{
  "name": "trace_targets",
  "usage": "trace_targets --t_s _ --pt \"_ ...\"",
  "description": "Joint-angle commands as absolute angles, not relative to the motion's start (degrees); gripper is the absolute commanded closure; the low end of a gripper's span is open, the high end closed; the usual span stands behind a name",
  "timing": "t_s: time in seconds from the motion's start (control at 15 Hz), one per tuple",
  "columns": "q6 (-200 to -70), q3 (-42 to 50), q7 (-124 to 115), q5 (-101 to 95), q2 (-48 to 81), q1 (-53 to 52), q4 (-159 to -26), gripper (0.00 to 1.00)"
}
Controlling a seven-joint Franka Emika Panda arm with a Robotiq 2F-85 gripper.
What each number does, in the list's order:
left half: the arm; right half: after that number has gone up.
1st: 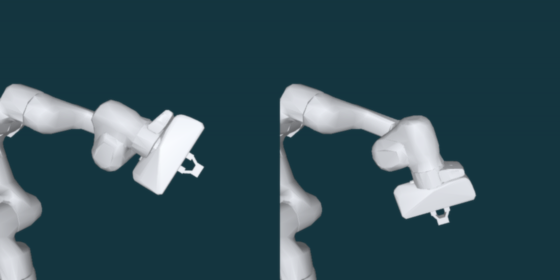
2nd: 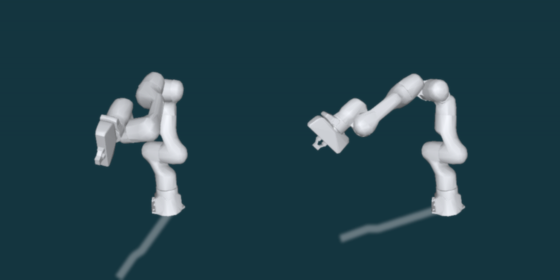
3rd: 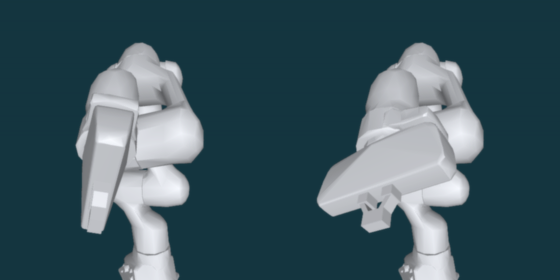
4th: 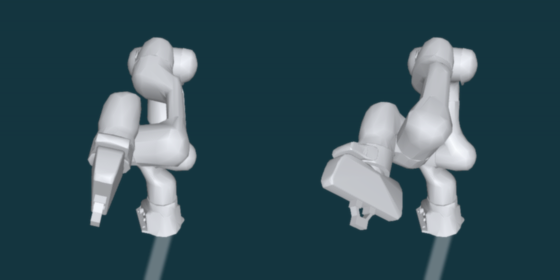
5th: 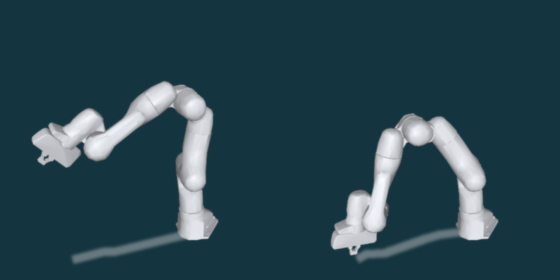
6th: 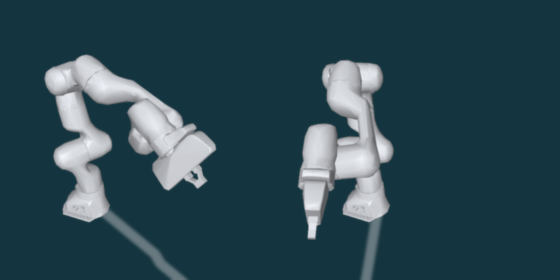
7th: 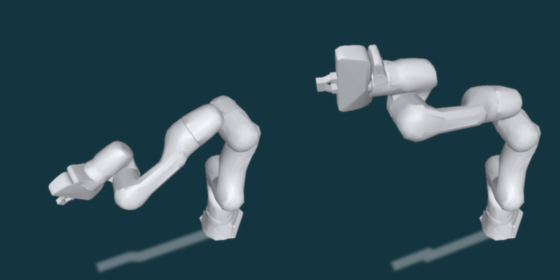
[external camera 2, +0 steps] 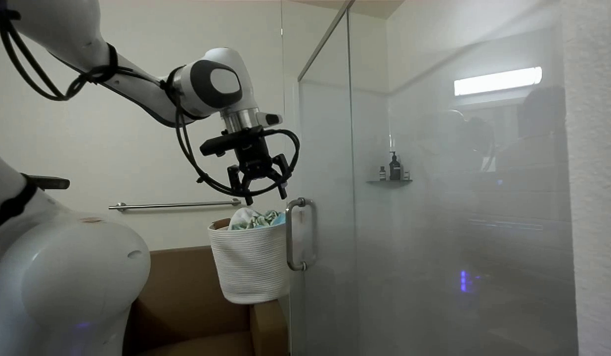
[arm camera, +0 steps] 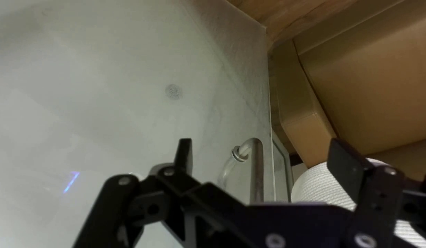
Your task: Open the shower door
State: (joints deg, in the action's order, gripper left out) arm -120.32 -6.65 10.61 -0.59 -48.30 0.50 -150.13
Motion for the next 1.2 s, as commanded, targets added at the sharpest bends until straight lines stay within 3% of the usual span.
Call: trace_targets --t_s 0.0,0.67,1.13 --pt "-115.1 -7.8 3.6 -3.0 -51.3 -0.4 -147.4 0.00" --pt "-106.2 -7.9 -7.7 -10.6 -51.7 5.1 -133.4 0.00" --pt "-107.2 -6.2 -7.7 -11.1 -52.7 5.7 -132.7 0.00"
